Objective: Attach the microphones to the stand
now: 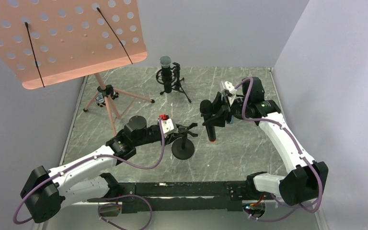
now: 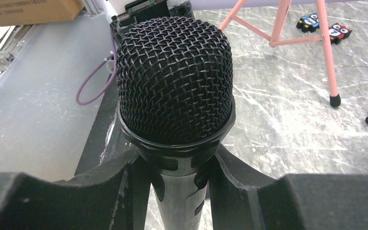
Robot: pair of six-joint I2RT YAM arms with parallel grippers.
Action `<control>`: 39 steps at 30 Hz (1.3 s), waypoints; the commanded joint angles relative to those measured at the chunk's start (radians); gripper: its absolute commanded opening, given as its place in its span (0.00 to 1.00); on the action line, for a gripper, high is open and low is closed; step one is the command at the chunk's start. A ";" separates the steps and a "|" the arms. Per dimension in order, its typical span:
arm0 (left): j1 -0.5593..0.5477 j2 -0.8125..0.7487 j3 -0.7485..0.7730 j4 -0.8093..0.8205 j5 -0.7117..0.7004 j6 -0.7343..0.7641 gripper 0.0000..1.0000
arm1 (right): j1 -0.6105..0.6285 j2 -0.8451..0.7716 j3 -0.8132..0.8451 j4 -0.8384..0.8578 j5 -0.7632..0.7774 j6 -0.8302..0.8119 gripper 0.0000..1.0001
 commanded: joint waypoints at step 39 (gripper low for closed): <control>0.037 -0.068 -0.094 0.197 0.042 -0.329 0.17 | 0.255 0.081 0.028 0.366 0.088 0.172 0.07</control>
